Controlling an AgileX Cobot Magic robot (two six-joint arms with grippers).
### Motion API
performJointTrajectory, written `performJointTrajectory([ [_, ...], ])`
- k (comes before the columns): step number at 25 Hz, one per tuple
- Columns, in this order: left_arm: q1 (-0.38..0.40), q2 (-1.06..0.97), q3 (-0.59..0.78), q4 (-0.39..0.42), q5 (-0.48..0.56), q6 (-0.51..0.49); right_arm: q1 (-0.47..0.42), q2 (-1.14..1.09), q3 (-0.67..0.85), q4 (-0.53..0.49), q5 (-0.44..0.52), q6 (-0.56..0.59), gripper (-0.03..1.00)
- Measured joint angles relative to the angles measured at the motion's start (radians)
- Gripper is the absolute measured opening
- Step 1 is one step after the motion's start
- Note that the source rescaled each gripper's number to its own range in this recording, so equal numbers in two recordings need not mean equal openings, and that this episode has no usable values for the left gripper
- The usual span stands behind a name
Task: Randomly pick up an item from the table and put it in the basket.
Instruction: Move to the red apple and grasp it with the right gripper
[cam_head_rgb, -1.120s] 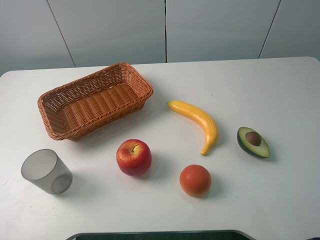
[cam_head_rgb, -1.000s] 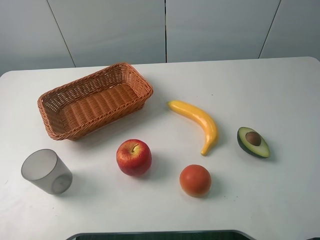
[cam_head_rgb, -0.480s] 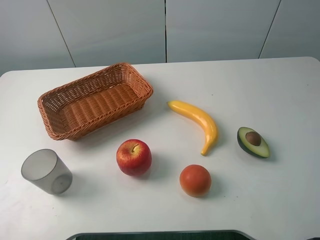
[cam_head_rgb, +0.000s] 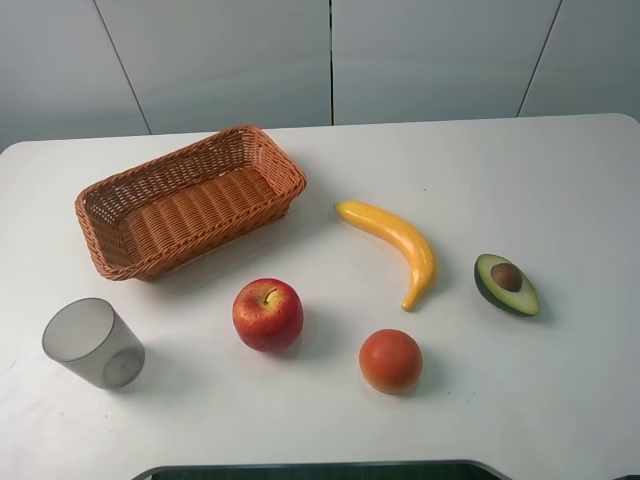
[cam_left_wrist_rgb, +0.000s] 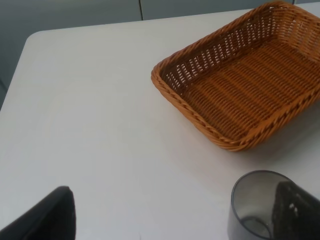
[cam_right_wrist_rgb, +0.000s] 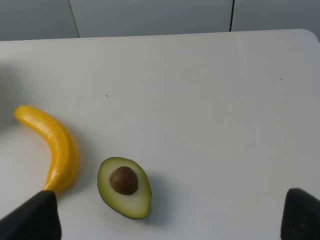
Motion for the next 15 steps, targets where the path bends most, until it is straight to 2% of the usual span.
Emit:
performJointTrajectory([
  [15, 0.0, 0.0, 0.0, 0.0, 0.0, 0.0, 0.0, 0.0, 0.0, 0.0, 0.0, 0.0, 0.72],
])
